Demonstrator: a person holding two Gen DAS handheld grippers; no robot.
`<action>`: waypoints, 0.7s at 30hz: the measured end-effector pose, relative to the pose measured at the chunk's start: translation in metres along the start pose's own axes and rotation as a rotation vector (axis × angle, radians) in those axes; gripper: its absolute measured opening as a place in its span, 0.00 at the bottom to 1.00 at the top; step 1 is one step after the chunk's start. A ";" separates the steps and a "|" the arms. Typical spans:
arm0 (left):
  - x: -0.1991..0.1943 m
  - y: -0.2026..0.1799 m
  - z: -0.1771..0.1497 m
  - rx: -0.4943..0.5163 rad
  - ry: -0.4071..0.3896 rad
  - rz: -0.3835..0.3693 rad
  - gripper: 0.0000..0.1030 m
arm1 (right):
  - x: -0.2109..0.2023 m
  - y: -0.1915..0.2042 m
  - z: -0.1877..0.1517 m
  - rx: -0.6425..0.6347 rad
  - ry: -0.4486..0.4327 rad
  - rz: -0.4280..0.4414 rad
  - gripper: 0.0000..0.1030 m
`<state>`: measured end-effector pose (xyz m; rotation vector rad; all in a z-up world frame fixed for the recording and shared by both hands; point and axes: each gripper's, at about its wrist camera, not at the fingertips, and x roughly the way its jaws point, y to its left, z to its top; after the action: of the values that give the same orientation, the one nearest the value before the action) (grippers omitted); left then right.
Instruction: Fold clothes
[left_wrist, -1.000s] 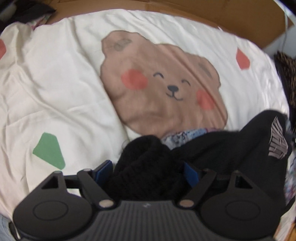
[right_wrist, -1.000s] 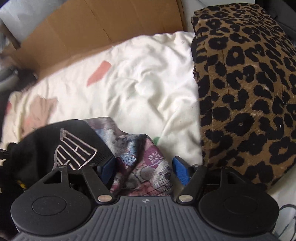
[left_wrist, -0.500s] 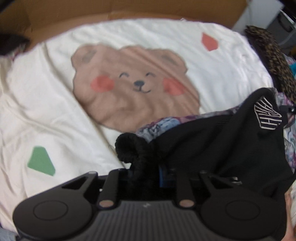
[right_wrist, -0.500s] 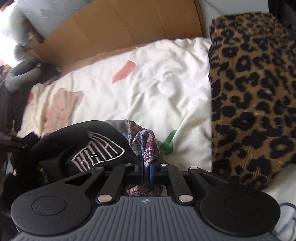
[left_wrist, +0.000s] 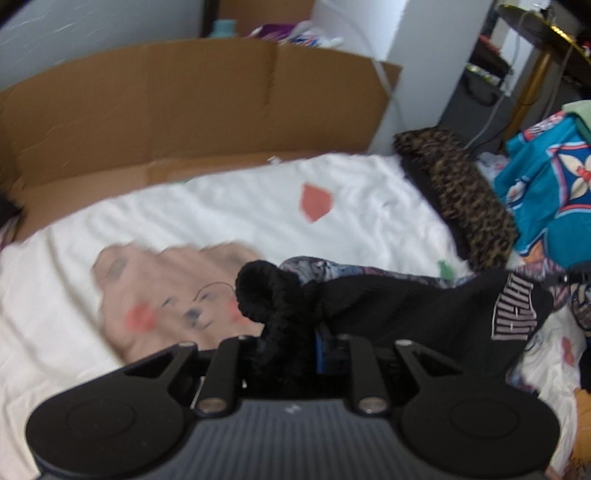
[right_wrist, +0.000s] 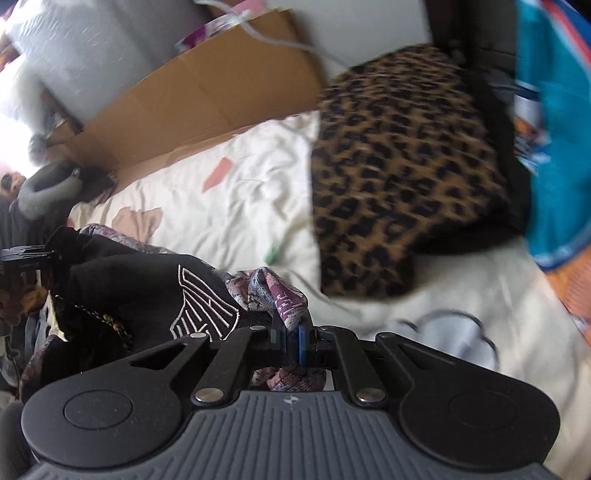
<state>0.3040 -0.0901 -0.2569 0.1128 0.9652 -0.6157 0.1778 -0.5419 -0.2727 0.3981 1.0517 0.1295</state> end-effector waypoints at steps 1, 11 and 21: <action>0.005 -0.005 0.005 0.012 -0.002 -0.012 0.20 | -0.007 -0.005 -0.004 0.013 0.004 -0.009 0.03; 0.066 -0.065 0.039 0.107 -0.017 -0.169 0.20 | -0.054 -0.045 -0.036 0.090 0.085 -0.129 0.04; 0.134 -0.101 0.018 0.148 0.174 -0.107 0.40 | -0.049 -0.062 -0.069 0.024 0.294 -0.205 0.13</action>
<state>0.3185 -0.2386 -0.3360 0.2508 1.0987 -0.7856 0.0891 -0.5952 -0.2860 0.2955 1.3789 -0.0082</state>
